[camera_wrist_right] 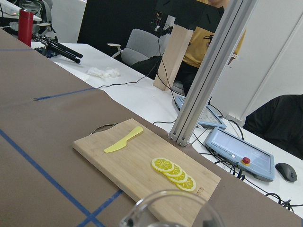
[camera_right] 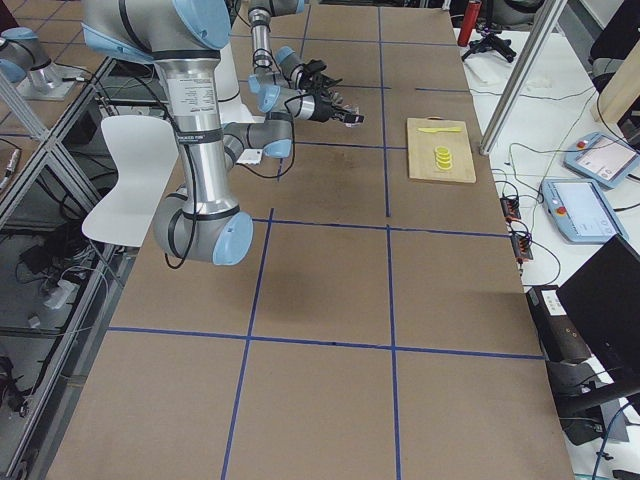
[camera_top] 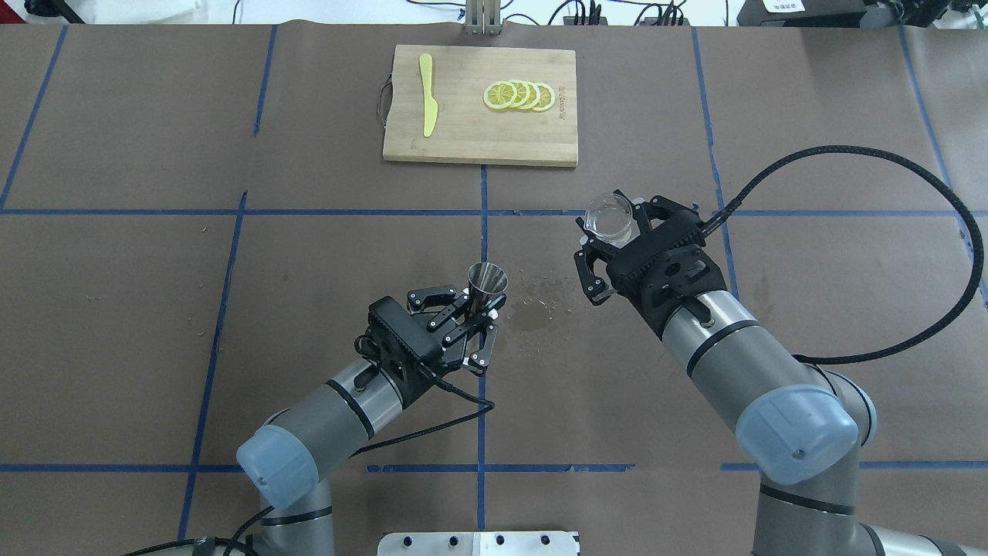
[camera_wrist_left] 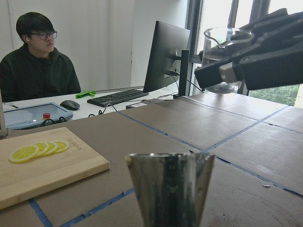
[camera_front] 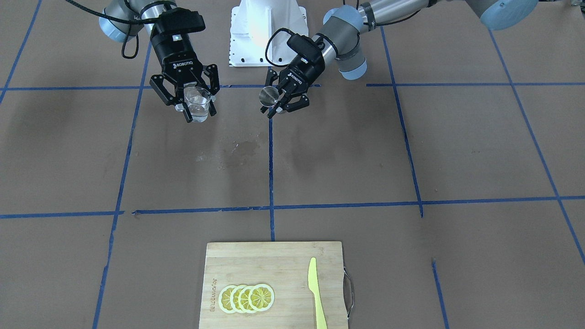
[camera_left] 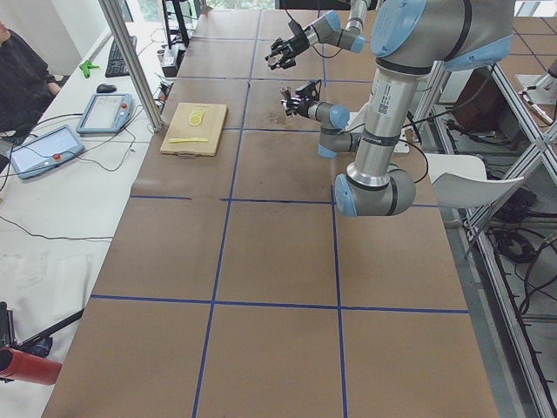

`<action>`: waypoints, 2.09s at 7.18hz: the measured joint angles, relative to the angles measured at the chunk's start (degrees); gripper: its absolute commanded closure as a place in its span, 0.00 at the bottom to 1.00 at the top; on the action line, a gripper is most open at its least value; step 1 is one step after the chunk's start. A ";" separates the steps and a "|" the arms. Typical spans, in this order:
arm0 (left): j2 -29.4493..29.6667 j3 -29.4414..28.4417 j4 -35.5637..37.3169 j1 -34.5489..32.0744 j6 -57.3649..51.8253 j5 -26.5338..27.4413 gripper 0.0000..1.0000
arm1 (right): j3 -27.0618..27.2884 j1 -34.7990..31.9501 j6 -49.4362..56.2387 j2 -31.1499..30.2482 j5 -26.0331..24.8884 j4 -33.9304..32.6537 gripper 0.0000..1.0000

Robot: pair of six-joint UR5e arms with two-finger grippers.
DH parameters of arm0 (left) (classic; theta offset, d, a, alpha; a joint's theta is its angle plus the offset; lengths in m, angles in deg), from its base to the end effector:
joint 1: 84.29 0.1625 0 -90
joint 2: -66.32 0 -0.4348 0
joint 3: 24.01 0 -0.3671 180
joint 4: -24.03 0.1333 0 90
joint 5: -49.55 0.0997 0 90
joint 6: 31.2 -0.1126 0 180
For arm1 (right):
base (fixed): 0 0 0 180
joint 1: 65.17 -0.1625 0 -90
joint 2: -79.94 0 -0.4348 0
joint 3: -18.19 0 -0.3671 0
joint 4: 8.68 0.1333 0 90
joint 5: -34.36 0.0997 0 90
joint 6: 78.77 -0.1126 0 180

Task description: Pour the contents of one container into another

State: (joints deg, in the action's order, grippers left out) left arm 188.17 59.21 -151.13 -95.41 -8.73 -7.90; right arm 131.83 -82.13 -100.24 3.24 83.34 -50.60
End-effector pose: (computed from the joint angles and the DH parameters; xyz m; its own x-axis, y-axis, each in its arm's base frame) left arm 0.5676 -0.3092 0.2499 0.4783 0.6998 -0.5305 0.5650 0.2173 0.7960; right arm -0.4051 -0.3402 0.2731 0.8172 -0.4848 0.3116 -0.2322 0.2179 0.9479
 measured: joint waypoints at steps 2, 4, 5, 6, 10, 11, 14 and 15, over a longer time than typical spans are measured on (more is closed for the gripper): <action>1.21 -0.98 0.34 -0.90 -1.58 -0.21 1.00 | 0.15 0.05 2.01 -0.05 0.06 -0.02 1.00; 3.50 -3.64 0.42 -1.42 -2.04 -0.20 1.00 | 0.18 0.14 2.35 -0.06 0.07 -0.08 1.00; 4.33 -4.59 0.43 -1.49 -2.09 -0.15 1.00 | 0.28 0.15 2.38 0.09 0.06 -0.71 1.00; 4.85 -5.12 0.46 -1.51 -2.09 -0.12 1.00 | 0.49 0.17 2.41 0.86 -0.02 -2.67 1.00; 7.28 -7.46 0.56 -1.49 -2.07 -0.11 1.00 | 0.64 0.17 2.48 3.19 -0.35 -6.95 1.00; 7.42 -7.54 0.55 -1.43 -2.07 -0.11 1.00 | 0.58 0.17 2.50 3.26 -0.48 -7.03 1.00; 7.95 -7.69 0.72 -1.29 -2.07 -0.05 1.00 | 0.50 0.17 2.55 4.81 -0.71 -9.74 1.00; 8.12 -7.71 0.91 -1.28 -2.07 -0.03 1.00 | 0.48 0.17 2.63 5.07 -0.74 -10.32 1.00</action>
State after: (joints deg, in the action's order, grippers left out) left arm 196.29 51.50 -150.21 -96.69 -10.81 -7.94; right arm 132.30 -81.96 -97.61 8.31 82.60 -60.92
